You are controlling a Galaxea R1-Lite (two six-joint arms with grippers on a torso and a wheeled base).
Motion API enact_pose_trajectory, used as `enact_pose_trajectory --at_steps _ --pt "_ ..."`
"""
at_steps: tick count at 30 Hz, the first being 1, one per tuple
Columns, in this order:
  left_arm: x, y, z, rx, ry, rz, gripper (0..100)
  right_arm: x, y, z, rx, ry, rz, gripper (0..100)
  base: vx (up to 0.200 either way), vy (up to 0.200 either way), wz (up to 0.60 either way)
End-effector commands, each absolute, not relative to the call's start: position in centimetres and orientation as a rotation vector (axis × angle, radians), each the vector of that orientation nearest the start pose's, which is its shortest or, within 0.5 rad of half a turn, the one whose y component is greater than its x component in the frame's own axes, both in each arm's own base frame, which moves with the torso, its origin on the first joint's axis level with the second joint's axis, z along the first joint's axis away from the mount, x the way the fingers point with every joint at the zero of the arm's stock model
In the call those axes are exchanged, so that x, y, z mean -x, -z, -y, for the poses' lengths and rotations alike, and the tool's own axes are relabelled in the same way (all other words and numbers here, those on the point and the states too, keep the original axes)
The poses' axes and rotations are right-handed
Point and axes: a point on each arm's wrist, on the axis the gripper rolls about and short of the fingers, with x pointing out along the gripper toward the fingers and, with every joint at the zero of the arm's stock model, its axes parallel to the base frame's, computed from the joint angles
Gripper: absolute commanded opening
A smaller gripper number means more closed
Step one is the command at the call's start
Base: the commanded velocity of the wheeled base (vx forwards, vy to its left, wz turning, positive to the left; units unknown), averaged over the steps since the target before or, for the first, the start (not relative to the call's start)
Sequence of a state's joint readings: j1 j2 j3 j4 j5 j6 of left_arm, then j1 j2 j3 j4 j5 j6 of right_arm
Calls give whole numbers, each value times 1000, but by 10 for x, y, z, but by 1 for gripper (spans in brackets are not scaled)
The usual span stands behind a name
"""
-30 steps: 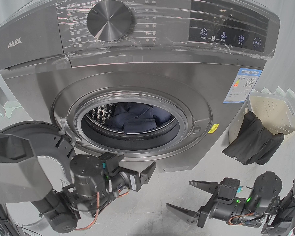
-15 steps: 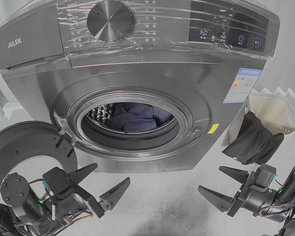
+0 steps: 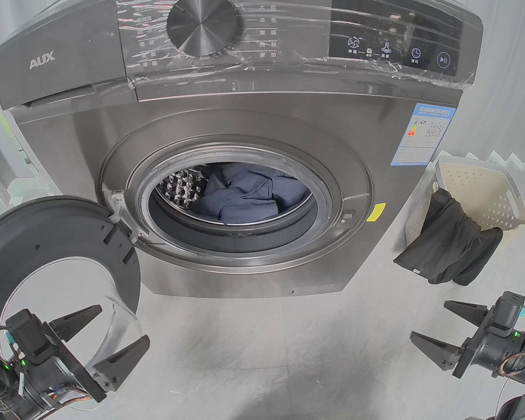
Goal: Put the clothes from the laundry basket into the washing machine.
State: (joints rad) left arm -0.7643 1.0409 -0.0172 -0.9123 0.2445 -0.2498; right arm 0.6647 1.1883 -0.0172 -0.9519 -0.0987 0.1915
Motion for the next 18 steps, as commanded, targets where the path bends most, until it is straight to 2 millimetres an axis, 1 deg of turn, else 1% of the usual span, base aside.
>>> enact_pose_trajectory --at_steps 1,2,6,7,8,12,14,17,18 --pt "-54 -138 33 183 397 -63 100 -63 -129 -30 -96 -403 -157 100 -200 0 0" --pt "-52 -138 30 181 373 -54 100 -59 -127 -25 -77 -361 -155 100 -200 0 0" --pt "-42 -134 22 182 363 -49 100 -45 -129 -14 -71 -273 -75 100 0 0 0" --pt "-42 -134 22 182 363 -49 100 -45 -129 -14 -71 -273 -75 100 0 0 0" --pt "-38 -132 18 181 350 -48 100 -40 -127 -11 -75 -237 -63 100 0 0 0" --pt "-27 -129 10 191 319 -8 100 -29 -124 -5 -78 -167 -37 100 0 -200 0" --pt "-21 -122 6 184 289 -24 100 -24 -122 -3 -79 -122 -22 100 0 -200 0" --pt "-11 -109 2 124 244 -69 100 -16 -117 -1 -78 -110 -18 100 0 -200 0" --pt "-11 -108 2 119 244 -70 100 -15 -116 -1 -79 -110 -15 100 0 -200 0"
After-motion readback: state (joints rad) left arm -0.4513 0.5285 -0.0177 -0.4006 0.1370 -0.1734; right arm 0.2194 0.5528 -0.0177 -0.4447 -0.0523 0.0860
